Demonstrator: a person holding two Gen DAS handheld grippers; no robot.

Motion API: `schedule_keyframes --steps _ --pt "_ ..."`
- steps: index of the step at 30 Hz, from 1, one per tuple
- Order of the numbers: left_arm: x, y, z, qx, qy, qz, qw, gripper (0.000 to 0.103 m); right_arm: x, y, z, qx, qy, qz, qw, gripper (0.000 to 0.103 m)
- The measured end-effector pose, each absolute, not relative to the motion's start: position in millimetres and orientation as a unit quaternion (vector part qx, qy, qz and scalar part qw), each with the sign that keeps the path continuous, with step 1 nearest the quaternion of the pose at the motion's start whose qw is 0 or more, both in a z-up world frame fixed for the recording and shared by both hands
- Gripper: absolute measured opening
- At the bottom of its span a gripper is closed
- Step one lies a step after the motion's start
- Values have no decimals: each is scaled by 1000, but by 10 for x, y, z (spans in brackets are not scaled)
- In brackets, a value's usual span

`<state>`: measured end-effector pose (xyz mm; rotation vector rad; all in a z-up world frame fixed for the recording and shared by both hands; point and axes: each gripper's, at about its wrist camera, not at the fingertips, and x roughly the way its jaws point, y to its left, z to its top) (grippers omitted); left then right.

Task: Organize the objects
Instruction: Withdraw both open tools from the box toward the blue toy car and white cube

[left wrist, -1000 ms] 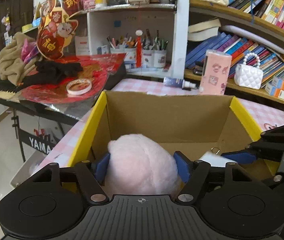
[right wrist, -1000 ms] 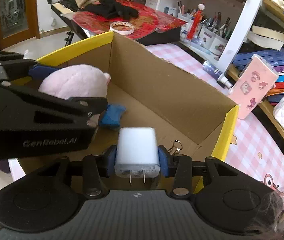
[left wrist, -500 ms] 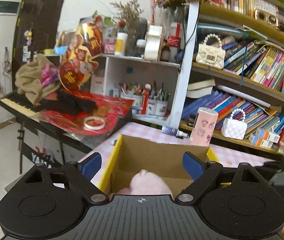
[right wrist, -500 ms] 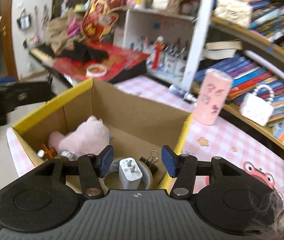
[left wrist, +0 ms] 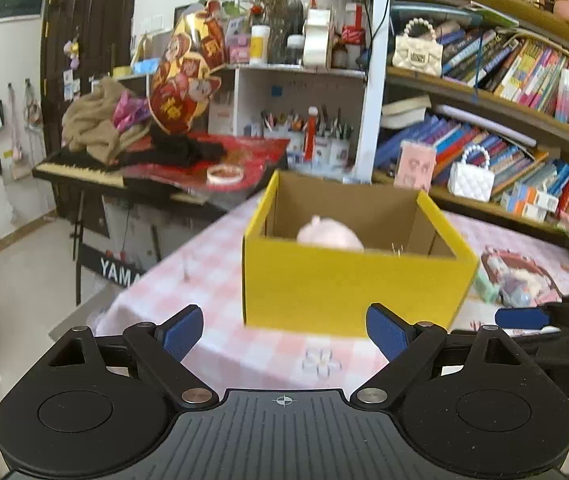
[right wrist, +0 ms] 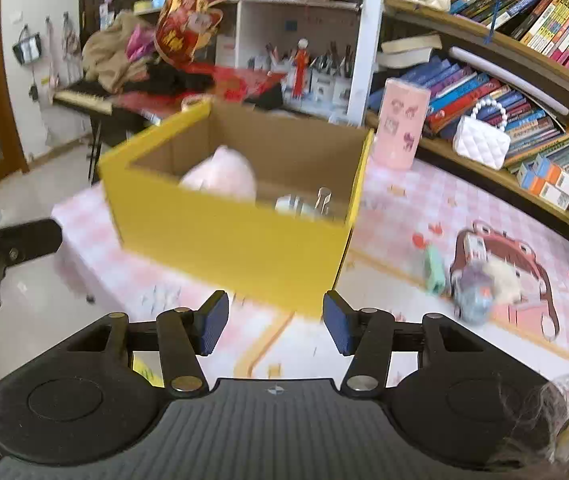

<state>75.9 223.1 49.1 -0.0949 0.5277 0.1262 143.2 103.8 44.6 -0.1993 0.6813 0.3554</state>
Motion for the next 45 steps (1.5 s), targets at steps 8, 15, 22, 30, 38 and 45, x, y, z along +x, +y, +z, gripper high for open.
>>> schedule_keyframes --steps 8,15,22,30,38,45 --pt "491 2070 291 -36 297 55 953 97 951 924 188 -97 366 147 914 50" --pt "375 1823 168 -18 316 0 949 97 641 631 32 -70 391 87 914 51" --pt "398 1508 92 3 333 -67 941 97 437 260 -6 -31 401 14 915 51" --pt "522 1171 86 20 338 -125 933 97 336 -48 35 -11 395 -46 918 52" --pt "717 783 69 29 342 -165 924 97 354 -395 18 -2 399 -89 912 53" --pt "939 450 89 40 344 -171 922 97 539 -704 10 2 402 -95 911 53"
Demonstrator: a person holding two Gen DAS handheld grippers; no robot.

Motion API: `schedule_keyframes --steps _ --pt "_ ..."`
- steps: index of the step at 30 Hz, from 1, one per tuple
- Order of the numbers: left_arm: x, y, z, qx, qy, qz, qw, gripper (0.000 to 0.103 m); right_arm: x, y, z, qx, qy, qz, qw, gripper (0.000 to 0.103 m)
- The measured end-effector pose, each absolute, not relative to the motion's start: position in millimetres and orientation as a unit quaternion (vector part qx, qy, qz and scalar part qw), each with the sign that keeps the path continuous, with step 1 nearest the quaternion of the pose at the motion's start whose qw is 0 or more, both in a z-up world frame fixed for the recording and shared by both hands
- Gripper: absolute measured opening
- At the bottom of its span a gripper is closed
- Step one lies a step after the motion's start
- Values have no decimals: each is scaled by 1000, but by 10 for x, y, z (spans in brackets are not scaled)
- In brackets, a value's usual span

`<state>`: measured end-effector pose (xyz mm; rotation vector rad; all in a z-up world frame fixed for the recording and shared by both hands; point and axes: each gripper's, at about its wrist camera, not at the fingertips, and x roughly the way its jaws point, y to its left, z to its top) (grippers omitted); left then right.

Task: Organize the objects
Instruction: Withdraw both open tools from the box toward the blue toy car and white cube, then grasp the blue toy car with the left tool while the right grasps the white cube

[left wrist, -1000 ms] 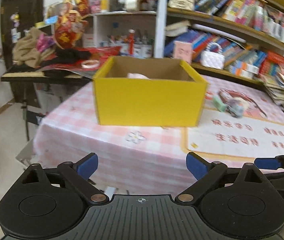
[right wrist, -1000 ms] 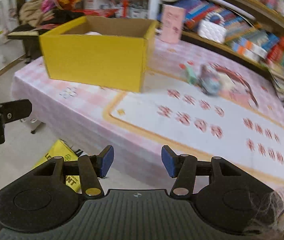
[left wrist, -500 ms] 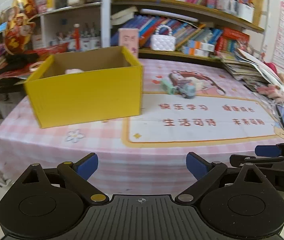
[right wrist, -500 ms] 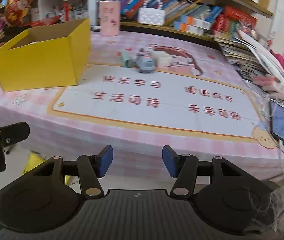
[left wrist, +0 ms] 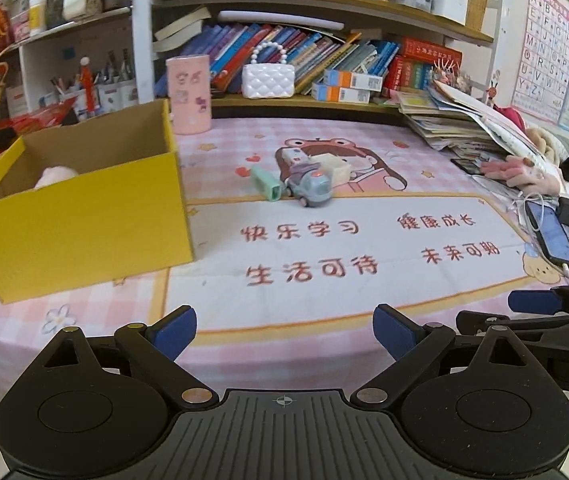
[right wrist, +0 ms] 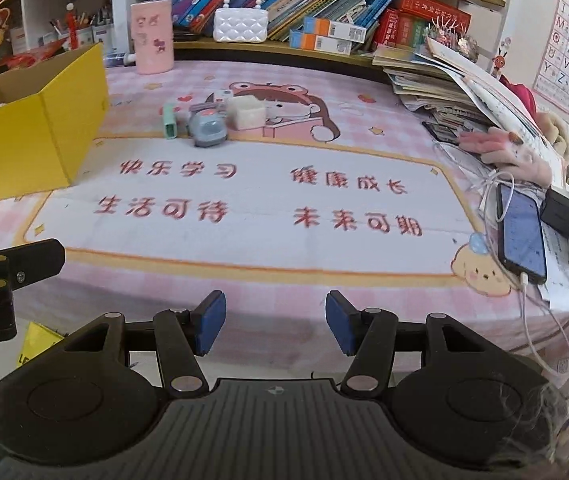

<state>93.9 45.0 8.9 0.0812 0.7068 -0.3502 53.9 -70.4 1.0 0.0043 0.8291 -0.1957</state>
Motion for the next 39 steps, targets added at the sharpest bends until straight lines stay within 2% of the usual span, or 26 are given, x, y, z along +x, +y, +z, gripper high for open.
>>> schedule_keyframes --steps 20,22,26,30,33,39 --pt "1802 -316 141 31 338 -97 936 94 1691 -1581 66 14 386 -43 921 53" --pt "1919 -384 143 24 338 -91 937 89 1828 -1673 101 15 379 -37 925 53" --pt "2211 -527 104 10 345 -79 935 69 2086 -1841 153 17 367 -27 930 53" --pt "2562 -610 -4 -30 361 -56 930 59 2320 -1974 183 22 358 -21 933 53" --pt "2782 -693 -125 -35 373 -39 926 53 2442 -2041 201 17 351 -15 936 53" --pt "3046 -836 -299 -38 389 -21 920 52 2609 -2134 209 12 352 -3 936 53"
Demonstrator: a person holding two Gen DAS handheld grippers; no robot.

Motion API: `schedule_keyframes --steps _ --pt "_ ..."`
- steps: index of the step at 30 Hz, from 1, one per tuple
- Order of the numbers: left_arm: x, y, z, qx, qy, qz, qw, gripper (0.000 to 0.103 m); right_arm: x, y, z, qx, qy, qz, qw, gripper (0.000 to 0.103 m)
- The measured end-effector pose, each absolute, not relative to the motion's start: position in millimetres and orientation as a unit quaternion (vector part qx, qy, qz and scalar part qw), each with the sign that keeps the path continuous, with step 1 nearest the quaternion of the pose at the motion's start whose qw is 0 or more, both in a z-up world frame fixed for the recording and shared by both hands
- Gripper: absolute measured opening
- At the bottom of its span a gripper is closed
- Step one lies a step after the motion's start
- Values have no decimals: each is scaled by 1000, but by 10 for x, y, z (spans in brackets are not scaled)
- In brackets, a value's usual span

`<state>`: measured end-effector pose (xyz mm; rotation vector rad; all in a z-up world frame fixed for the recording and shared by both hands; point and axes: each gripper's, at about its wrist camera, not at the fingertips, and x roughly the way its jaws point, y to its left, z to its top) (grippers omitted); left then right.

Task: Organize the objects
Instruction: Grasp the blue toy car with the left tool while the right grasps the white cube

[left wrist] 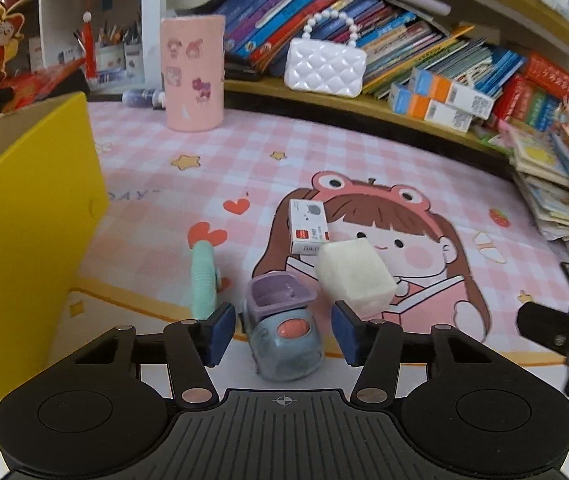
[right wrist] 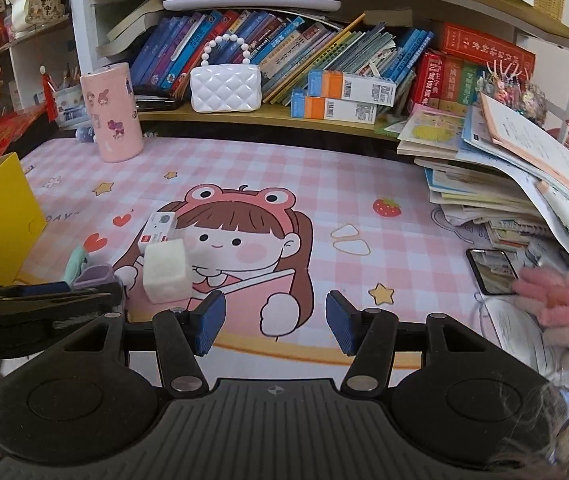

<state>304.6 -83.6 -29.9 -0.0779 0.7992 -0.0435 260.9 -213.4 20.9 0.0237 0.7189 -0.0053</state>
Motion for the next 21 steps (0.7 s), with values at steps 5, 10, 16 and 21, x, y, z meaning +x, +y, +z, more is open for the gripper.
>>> schedule_keyframes --steps 5,10,16,21 --pt "3163 -919 -462 -3 400 -9 917 49 2736 -2102 216 10 350 13 937 54" --pt "3126 -878 -443 -11 393 -16 919 41 2867 -1975 210 0 349 38 936 55" --pt "2794 -618 -161 -54 369 -37 927 38 3068 -1824 137 -9 353 71 933 58" --pt "2445 -355 26 -85 359 -32 929 38 3343 -1632 -57 -21 373 108 921 63"
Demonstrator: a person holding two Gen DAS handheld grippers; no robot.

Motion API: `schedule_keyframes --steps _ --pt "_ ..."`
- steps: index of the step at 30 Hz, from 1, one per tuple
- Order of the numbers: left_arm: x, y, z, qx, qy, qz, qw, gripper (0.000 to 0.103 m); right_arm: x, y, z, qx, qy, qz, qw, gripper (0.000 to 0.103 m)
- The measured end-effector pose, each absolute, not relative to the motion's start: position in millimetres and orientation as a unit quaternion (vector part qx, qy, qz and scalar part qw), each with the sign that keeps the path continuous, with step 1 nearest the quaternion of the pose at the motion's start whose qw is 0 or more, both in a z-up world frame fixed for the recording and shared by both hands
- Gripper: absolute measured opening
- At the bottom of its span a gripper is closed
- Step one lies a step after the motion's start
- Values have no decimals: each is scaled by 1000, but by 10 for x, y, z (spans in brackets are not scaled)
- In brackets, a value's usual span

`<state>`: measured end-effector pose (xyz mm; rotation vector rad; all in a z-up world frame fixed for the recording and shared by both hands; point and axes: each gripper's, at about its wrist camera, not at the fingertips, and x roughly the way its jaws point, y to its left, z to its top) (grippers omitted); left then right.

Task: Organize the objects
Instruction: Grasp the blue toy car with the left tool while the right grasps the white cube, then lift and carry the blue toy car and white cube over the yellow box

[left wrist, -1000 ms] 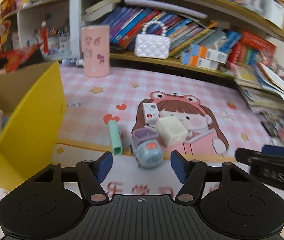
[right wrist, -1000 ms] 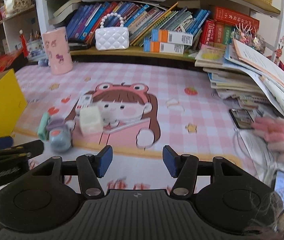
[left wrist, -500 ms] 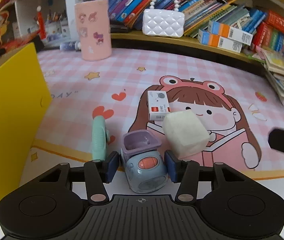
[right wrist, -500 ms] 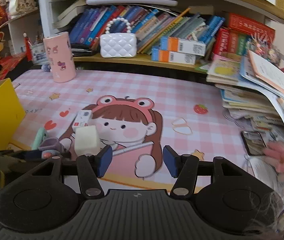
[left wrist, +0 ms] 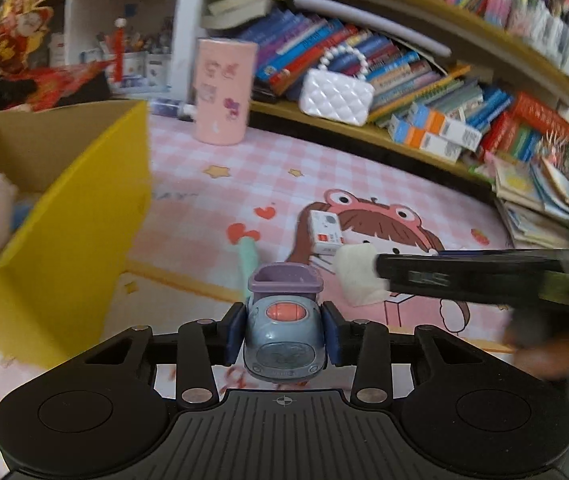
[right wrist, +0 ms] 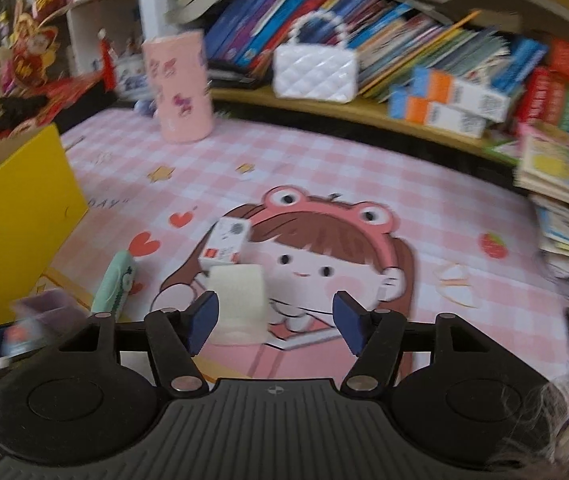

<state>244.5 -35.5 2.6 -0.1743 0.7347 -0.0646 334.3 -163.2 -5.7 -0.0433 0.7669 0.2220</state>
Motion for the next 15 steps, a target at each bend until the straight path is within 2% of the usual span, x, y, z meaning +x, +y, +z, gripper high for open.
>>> schedule_keyframes --steps 5,8,10,11,15 --pt "2138 -129 133 -108 353 -11 929 38 3581 -1403 -252 -47 391 124 911 64" --pt "1989 -18 146 -115 354 -6 928 38 3638 -1331 -340 -50 401 125 906 60" --pt "1909 32 154 -114 351 -4 929 38 3659 -1314 -391 -47 412 119 902 46" --pt "1874 54 163 -114 350 -3 930 38 3655 -1319 -410 -42 413 117 902 42" --pt "1746 158 215 -117 339 -4 933 38 3569 -1314 -375 -34 414 107 903 35"
